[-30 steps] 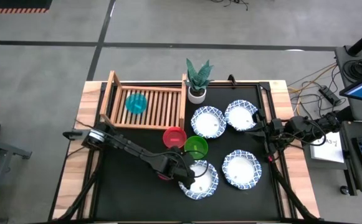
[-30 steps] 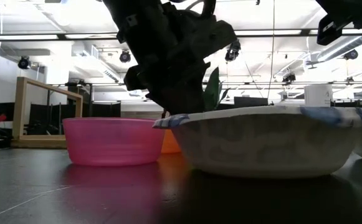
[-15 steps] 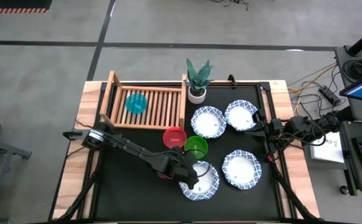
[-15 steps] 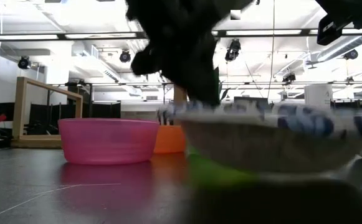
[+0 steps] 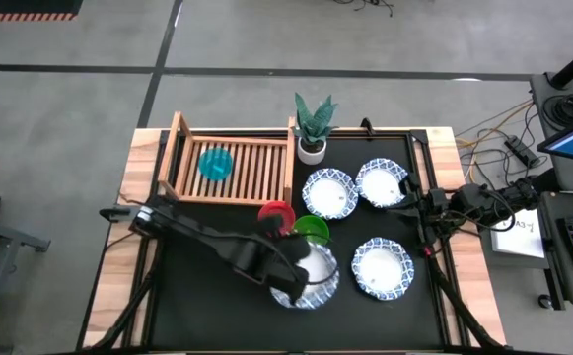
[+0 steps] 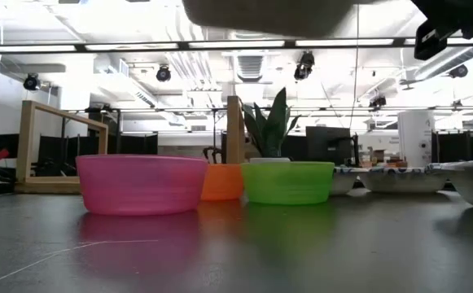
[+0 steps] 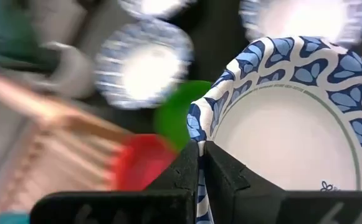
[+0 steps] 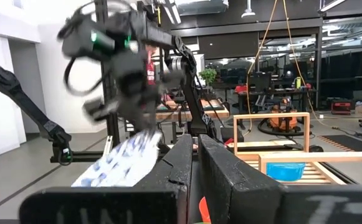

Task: Place and stack bowls onto a shelf
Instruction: Put the blue patterned bowl on the shelf

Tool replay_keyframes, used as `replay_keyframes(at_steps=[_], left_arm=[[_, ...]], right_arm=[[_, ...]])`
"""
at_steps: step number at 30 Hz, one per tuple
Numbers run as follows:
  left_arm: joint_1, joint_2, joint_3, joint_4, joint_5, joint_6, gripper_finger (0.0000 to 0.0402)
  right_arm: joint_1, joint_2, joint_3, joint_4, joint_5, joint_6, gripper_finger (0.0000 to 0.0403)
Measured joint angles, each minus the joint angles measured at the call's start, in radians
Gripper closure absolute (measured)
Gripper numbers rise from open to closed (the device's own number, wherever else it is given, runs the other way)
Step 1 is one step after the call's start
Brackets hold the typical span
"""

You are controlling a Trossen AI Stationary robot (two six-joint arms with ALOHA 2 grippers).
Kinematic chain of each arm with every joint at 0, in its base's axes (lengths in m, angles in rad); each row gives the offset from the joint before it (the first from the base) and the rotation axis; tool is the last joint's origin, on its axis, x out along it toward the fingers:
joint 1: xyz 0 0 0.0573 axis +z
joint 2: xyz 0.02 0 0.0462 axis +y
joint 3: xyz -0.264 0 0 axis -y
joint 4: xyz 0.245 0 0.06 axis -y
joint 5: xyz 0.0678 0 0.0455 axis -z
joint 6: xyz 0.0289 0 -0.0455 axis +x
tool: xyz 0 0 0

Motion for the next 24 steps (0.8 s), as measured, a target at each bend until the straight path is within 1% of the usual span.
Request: replay_keyframes(at_steps=[3,4,7,11,16,19,21,24], left_arm=[[-0.003,-0.002,0.142,-0.200,-0.123,-0.001,0.0402],[-0.001,-0.023,0.140,-0.205,-0.169,0.009,0.0402],[0.027,-0.147,0.033,-0.189,-0.213,0.043,0.0401],[0.083,-0.318,-0.123,-0.208,-0.304,-0.010,0.0401],[0.196,-0.547,-0.361,-0.165,-0.348,-0.073,0.0401],[0.285,-0.678,-0.525,-0.068,-0.351,-0.082,0.0401],[0.346,-0.756,-0.639,0.034,-0.344,-0.077,0.0401],[0.437,-0.855,-0.805,0.232,-0.281,-0.025,0.0401]], right_arm=[[0.000,0.000,0.000,0.000,0.000,0.000,0.0385],[0.000,0.000,0.000,0.000,0.000,0.000,0.0385],[0.000,0.000,0.000,0.000,0.000,0.001,0.0385],[0.000,0.001,0.000,-0.001,0.000,0.001,0.0385],[0.000,0.001,0.000,-0.003,0.000,-0.002,0.0385],[0.000,0.001,0.000,-0.005,0.000,-0.003,0.0385],[0.000,0.001,0.000,-0.005,0.002,-0.003,0.0385],[0.000,0.001,0.000,-0.004,0.003,-0.009,0.0385]])
